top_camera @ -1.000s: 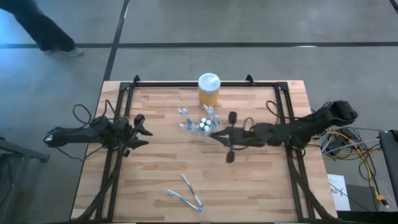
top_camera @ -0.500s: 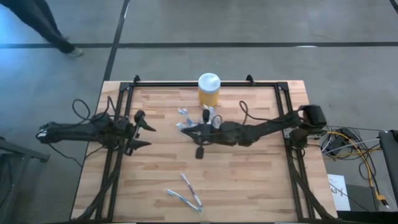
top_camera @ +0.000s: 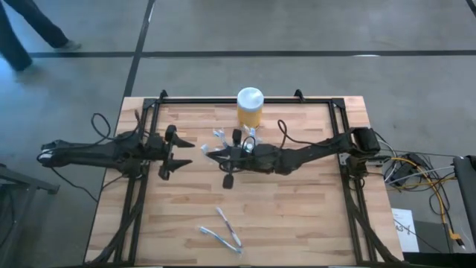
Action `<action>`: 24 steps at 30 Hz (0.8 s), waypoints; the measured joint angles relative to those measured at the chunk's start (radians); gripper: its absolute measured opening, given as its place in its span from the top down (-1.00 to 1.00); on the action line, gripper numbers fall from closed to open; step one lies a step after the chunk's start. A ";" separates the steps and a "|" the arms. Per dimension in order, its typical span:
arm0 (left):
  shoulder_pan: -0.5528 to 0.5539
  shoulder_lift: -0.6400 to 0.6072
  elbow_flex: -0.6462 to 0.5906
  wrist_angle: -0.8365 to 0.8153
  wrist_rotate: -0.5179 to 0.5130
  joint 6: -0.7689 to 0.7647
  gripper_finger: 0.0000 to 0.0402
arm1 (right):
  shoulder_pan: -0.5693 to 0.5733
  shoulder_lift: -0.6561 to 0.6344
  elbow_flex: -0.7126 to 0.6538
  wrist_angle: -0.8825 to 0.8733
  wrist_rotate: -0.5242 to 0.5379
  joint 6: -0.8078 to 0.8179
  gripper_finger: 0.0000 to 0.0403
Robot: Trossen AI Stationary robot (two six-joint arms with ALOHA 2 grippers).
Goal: Pick & Place toothbrushing station
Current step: Put the blue toothbrush into the transparent organizer
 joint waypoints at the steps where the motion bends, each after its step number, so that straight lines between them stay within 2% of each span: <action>1: -0.001 0.015 0.006 0.000 0.000 0.000 -0.36 | 0.000 0.000 0.000 -0.001 0.000 0.000 0.96; 11: 0.000 0.189 0.077 0.055 -0.028 0.030 -0.36 | 0.000 0.000 -0.001 0.002 0.000 0.002 0.96; 24: 0.000 0.283 0.163 0.092 -0.017 0.060 -0.36 | 0.000 0.000 -0.002 0.003 0.000 -0.010 0.96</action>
